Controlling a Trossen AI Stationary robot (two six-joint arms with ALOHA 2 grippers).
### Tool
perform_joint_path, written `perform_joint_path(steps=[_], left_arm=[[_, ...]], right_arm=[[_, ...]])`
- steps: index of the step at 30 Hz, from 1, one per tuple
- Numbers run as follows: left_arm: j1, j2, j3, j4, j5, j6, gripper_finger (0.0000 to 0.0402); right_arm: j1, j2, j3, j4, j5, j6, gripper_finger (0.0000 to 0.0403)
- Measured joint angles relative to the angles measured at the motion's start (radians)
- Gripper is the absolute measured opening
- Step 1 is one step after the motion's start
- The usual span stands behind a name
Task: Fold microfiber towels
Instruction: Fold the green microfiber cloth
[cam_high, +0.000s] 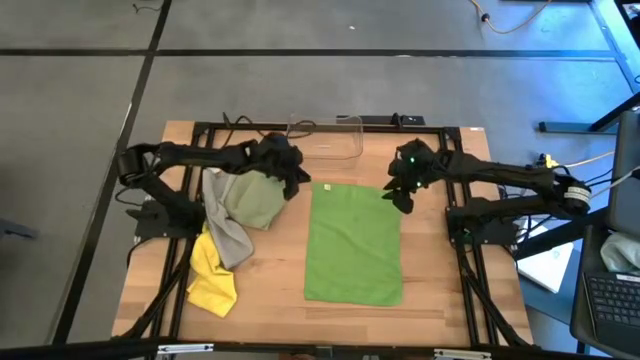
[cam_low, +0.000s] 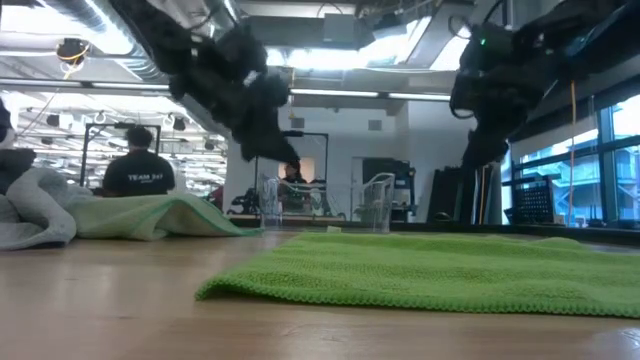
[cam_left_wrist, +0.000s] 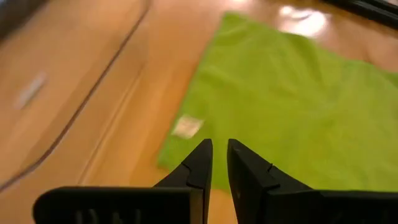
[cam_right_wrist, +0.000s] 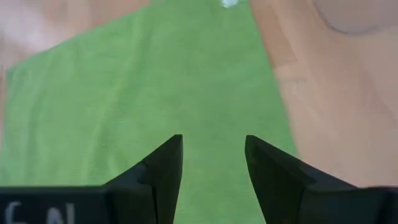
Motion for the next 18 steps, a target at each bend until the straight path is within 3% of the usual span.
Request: perform_joint_path(steps=[4, 7, 9, 13, 18], left_arm=[[0.011, 0.032, 0.0, 0.003, 0.009, -0.002, 0.0041], [-0.006, 0.032, 0.0, 0.015, -0.114, -0.022, 0.0041], [-0.012, 0.032, 0.0, 0.019, -0.166, -0.056, 0.0041], [-0.015, 0.031, 0.0, 0.032, -0.135, -0.095, 0.0041], [-0.043, 0.031, 0.0, 0.034, -0.131, -0.092, 0.0041]], right_arm=[[-0.09, 0.065, 0.0, -0.014, 0.059, -0.048, 0.0178], [-0.162, 0.127, 0.0, -0.033, 0.1, -0.054, 0.0178], [-0.203, 0.17, 0.0, -0.042, 0.079, -0.065, 0.0178], [-0.245, 0.25, 0.0, -0.045, -0.016, -0.053, 0.0178], [-0.252, 0.324, 0.0, -0.076, -0.026, -0.053, 0.0178]])
